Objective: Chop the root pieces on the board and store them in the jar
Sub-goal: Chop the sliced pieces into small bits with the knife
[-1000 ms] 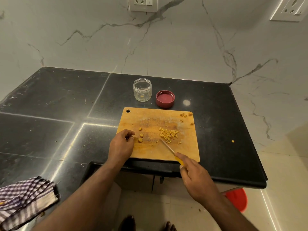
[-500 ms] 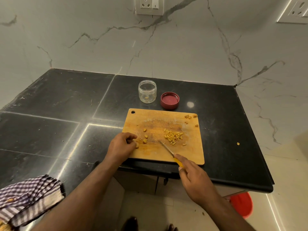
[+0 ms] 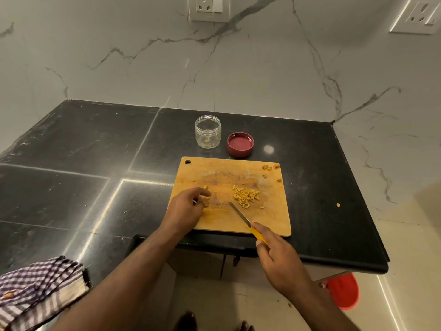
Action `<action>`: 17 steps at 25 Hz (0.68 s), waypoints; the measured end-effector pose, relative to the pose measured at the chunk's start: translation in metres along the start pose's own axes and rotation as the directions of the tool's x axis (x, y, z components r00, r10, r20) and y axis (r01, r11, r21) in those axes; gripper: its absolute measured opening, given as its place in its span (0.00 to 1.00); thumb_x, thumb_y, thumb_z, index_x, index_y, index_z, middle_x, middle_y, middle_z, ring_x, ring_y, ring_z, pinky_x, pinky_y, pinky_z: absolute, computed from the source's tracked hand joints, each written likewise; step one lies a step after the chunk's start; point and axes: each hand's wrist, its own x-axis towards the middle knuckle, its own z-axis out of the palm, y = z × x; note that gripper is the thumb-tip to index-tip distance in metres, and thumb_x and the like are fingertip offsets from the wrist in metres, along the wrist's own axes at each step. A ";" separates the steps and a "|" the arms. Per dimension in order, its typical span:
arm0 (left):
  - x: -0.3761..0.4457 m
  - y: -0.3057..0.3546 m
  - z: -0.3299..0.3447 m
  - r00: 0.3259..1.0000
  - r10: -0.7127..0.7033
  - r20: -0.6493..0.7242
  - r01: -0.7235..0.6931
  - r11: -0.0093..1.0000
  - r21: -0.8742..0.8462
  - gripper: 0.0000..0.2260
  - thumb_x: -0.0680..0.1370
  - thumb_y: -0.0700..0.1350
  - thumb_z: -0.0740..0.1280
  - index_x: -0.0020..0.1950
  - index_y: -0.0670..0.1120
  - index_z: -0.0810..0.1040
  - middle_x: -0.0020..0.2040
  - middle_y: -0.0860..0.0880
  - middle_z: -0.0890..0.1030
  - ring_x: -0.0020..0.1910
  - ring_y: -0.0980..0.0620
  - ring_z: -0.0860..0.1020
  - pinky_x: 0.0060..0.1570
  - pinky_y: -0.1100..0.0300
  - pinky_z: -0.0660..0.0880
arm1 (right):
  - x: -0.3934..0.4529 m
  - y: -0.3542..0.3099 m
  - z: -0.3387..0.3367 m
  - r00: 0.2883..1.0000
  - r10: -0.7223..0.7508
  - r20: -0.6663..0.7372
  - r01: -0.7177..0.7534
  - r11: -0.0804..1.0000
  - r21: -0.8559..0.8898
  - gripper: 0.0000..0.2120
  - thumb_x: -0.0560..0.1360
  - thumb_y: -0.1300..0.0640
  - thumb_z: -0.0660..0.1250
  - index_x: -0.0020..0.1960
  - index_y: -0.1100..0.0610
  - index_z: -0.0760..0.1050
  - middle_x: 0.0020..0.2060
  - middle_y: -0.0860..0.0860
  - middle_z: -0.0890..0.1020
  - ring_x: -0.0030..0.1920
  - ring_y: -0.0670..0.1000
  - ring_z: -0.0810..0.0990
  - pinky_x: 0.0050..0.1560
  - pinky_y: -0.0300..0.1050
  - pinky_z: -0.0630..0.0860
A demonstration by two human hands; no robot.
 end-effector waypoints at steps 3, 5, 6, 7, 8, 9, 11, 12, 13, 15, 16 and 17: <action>0.004 0.010 0.016 0.998 0.044 0.047 -0.046 0.998 0.042 0.10 0.81 0.47 0.68 0.62 0.52 0.82 0.59 0.53 0.82 0.54 0.56 0.77 0.52 0.63 0.72 | -0.001 -0.001 0.000 1.000 0.025 -0.014 -0.025 0.999 -0.029 0.22 0.83 0.52 0.56 0.75 0.41 0.62 0.62 0.38 0.71 0.57 0.38 0.70 0.56 0.37 0.70; 0.008 0.013 0.022 0.997 0.042 0.070 -0.047 0.996 0.070 0.11 0.81 0.47 0.68 0.64 0.52 0.81 0.60 0.52 0.82 0.56 0.55 0.78 0.55 0.61 0.74 | 0.002 0.001 -0.003 0.997 0.054 -0.057 -0.057 0.996 -0.061 0.22 0.83 0.52 0.57 0.75 0.41 0.62 0.62 0.41 0.74 0.52 0.40 0.72 0.52 0.39 0.73; 0.009 0.013 0.024 0.996 0.038 0.076 -0.044 0.996 0.080 0.12 0.81 0.47 0.68 0.64 0.51 0.81 0.60 0.51 0.82 0.57 0.54 0.78 0.56 0.60 0.75 | 0.004 0.003 -0.005 0.995 0.060 -0.079 -0.065 0.996 -0.058 0.22 0.82 0.53 0.57 0.75 0.42 0.62 0.60 0.42 0.75 0.49 0.40 0.73 0.48 0.38 0.72; 0.011 0.014 0.025 0.996 0.039 0.074 -0.046 0.995 0.094 0.12 0.81 0.46 0.69 0.64 0.51 0.81 0.60 0.51 0.82 0.57 0.54 0.78 0.57 0.59 0.76 | 0.005 0.004 -0.007 0.994 0.061 -0.090 -0.066 0.997 -0.047 0.22 0.82 0.53 0.57 0.75 0.42 0.63 0.57 0.42 0.76 0.46 0.40 0.74 0.44 0.36 0.70; 0.012 0.014 0.026 0.997 0.042 0.072 -0.050 0.992 0.116 0.12 0.81 0.46 0.69 0.64 0.51 0.81 0.59 0.52 0.82 0.57 0.53 0.78 0.57 0.58 0.76 | 0.005 0.004 -0.007 0.994 0.062 -0.093 -0.065 0.997 -0.033 0.22 0.82 0.53 0.57 0.75 0.42 0.63 0.55 0.41 0.76 0.44 0.40 0.74 0.41 0.34 0.68; 0.012 0.014 0.027 0.996 0.049 0.069 -0.059 0.987 0.148 0.12 0.80 0.46 0.69 0.64 0.51 0.81 0.58 0.52 0.82 0.57 0.53 0.79 0.57 0.58 0.77 | 0.005 0.003 -0.008 0.994 0.065 -0.092 -0.067 0.998 -0.019 0.22 0.82 0.53 0.57 0.75 0.41 0.63 0.52 0.40 0.75 0.42 0.40 0.74 0.39 0.32 0.66; 0.014 0.013 0.029 0.996 0.075 0.056 -0.087 0.965 0.248 0.11 0.78 0.48 0.71 0.61 0.52 0.82 0.55 0.53 0.83 0.55 0.53 0.78 0.55 0.55 0.78 | 0.003 0.001 -0.007 0.993 0.078 -0.085 -0.077 0.997 0.011 0.21 0.82 0.53 0.57 0.75 0.41 0.63 0.48 0.39 0.74 0.40 0.41 0.74 0.36 0.31 0.65; 0.014 0.012 0.029 0.995 0.086 0.049 -0.097 0.951 0.294 0.11 0.77 0.50 0.72 0.59 0.53 0.82 0.54 0.53 0.83 0.55 0.53 0.78 0.55 0.53 0.78 | 0.002 -0.001 -0.006 0.993 0.083 -0.080 -0.081 0.996 0.027 0.21 0.83 0.53 0.57 0.75 0.41 0.63 0.46 0.39 0.74 0.39 0.41 0.73 0.35 0.31 0.65; 0.015 0.010 0.029 0.995 0.091 0.042 -0.100 0.940 0.325 0.11 0.76 0.51 0.73 0.58 0.53 0.82 0.53 0.54 0.83 0.54 0.52 0.77 0.54 0.52 0.78 | 0.002 -0.002 -0.005 0.993 0.087 -0.075 -0.084 0.996 0.043 0.21 0.83 0.53 0.57 0.74 0.41 0.63 0.45 0.40 0.74 0.38 0.40 0.72 0.34 0.31 0.65; 0.016 0.009 0.030 0.996 0.084 0.032 -0.090 0.928 0.362 0.12 0.76 0.54 0.72 0.59 0.55 0.82 0.55 0.54 0.82 0.56 0.51 0.76 0.55 0.50 0.77 | 0.002 -0.005 -0.004 0.993 0.096 -0.063 -0.092 0.993 0.076 0.21 0.83 0.53 0.57 0.74 0.41 0.63 0.44 0.41 0.75 0.36 0.39 0.71 0.34 0.31 0.65; 0.016 0.009 0.030 0.997 0.077 0.030 -0.082 0.921 0.382 0.13 0.77 0.55 0.71 0.60 0.55 0.82 0.56 0.54 0.82 0.57 0.50 0.75 0.56 0.49 0.77 | 0.001 -0.007 -0.004 0.993 0.101 -0.059 -0.095 0.991 0.091 0.21 0.83 0.53 0.57 0.74 0.41 0.63 0.44 0.41 0.75 0.35 0.39 0.72 0.34 0.31 0.65; 0.017 0.008 0.031 0.997 0.074 0.027 -0.079 0.912 0.403 0.13 0.78 0.56 0.69 0.61 0.55 0.82 0.58 0.54 0.82 0.59 0.49 0.74 0.57 0.48 0.76 | 0.001 -0.008 -0.004 0.993 0.105 -0.056 -0.099 0.990 0.102 0.21 0.83 0.52 0.57 0.74 0.41 0.63 0.43 0.42 0.76 0.34 0.39 0.72 0.33 0.31 0.65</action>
